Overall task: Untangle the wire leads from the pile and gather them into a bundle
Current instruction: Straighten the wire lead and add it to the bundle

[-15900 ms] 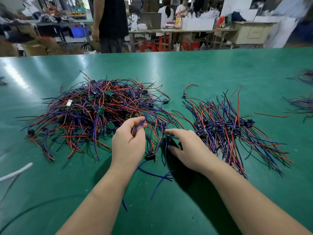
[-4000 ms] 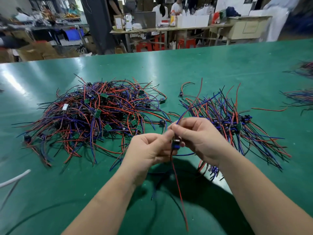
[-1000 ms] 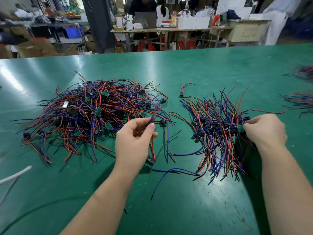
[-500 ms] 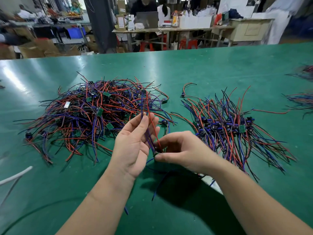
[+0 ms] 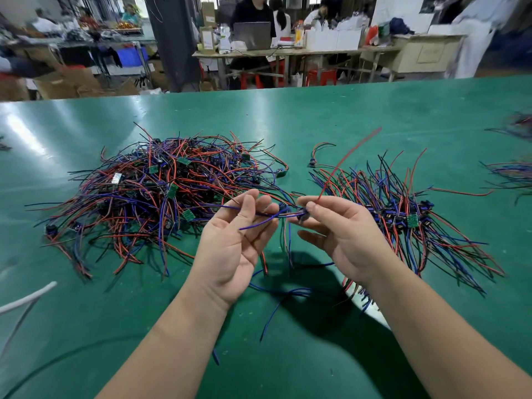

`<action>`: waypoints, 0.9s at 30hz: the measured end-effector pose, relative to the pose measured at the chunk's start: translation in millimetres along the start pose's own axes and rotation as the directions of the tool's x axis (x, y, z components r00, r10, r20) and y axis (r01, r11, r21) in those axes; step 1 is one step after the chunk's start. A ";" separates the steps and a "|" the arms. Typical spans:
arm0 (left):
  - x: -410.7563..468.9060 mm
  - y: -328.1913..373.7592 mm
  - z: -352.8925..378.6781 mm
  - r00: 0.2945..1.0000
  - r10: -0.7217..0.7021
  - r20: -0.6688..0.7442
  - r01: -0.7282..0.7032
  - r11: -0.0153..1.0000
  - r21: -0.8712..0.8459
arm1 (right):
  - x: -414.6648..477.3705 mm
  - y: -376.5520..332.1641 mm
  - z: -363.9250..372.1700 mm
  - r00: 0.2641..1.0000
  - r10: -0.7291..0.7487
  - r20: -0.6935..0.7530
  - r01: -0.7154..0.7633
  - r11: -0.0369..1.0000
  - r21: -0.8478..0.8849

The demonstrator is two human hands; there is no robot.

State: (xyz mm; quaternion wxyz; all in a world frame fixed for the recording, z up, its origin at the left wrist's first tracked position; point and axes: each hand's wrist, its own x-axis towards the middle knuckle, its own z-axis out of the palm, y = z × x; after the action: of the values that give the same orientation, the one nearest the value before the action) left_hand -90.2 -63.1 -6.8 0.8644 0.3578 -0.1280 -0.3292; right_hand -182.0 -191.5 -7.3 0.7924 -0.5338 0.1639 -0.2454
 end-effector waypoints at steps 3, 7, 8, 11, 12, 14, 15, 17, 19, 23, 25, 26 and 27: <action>-1.2 -1.0 0.3 0.999 -0.007 0.040 0.007 1.000 0.005 | 2.6 -1.5 -0.7 0.998 0.030 -0.050 -0.023 0.992 0.123; -1.1 -1.0 -0.3 0.999 -0.021 0.043 0.020 1.000 0.016 | 5.7 -5.2 -2.1 0.990 0.053 -0.129 -0.012 0.954 0.300; -1.0 -1.1 -0.2 0.999 -0.026 0.038 0.025 0.999 0.024 | 6.3 -6.4 -3.3 0.988 0.053 -0.142 -0.003 0.943 0.332; -1.2 -3.3 -0.4 0.999 -0.047 0.005 0.047 0.997 0.053 | 7.0 -8.6 -5.4 0.987 0.055 -0.154 0.010 0.920 0.393; -1.4 -3.8 -0.6 0.998 -0.059 -0.010 0.059 0.996 0.071 | 7.2 -8.5 -5.5 0.986 0.059 -0.156 0.009 0.915 0.402; -2.2 -3.9 -1.1 0.995 -0.096 -0.025 0.098 0.988 0.121 | 7.0 -8.2 -5.6 0.985 0.062 -0.160 0.009 0.911 0.411; -2.7 -3.5 -1.3 0.992 -0.124 -0.022 0.126 0.981 0.147 | 6.9 -8.4 -5.7 0.985 0.062 -0.159 0.009 0.913 0.408; -4.5 -2.2 -1.4 0.982 -0.189 -0.016 0.188 0.962 0.200 | 6.0 -9.2 -5.9 0.988 0.068 -0.141 -0.008 0.922 0.387; -6.5 -2.0 0.1 0.971 -0.238 -0.023 0.235 0.931 0.280 | 4.3 -10.0 -4.8 0.992 0.077 -0.101 -0.039 0.941 0.337; -11.6 -5.4 4.6 0.955 -0.297 -0.016 0.273 0.855 0.442 | 1.0 -4.5 1.4 0.999 0.051 -0.003 -0.048 0.967 0.250; -14.1 -6.1 5.6 0.953 -0.302 -0.010 0.263 0.815 0.516 | 0.0 -0.6 3.5 0.999 0.032 0.019 -0.035 0.981 0.192; -14.3 -6.3 5.1 0.954 -0.299 -0.016 0.260 0.799 0.543 | -0.4 0.9 4.2 0.999 0.035 0.022 -0.039 0.985 0.170; -13.7 -6.6 4.3 0.955 -0.296 -0.029 0.262 0.790 0.555 | -0.3 2.1 4.4 0.999 0.040 0.023 -0.043 0.987 0.158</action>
State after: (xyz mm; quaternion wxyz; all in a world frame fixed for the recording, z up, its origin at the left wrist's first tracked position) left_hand -105.6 -59.8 -8.2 0.6616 0.5970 -0.1890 -0.4125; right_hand -179.5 -187.3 -7.6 0.8388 -0.4682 0.1471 -0.2357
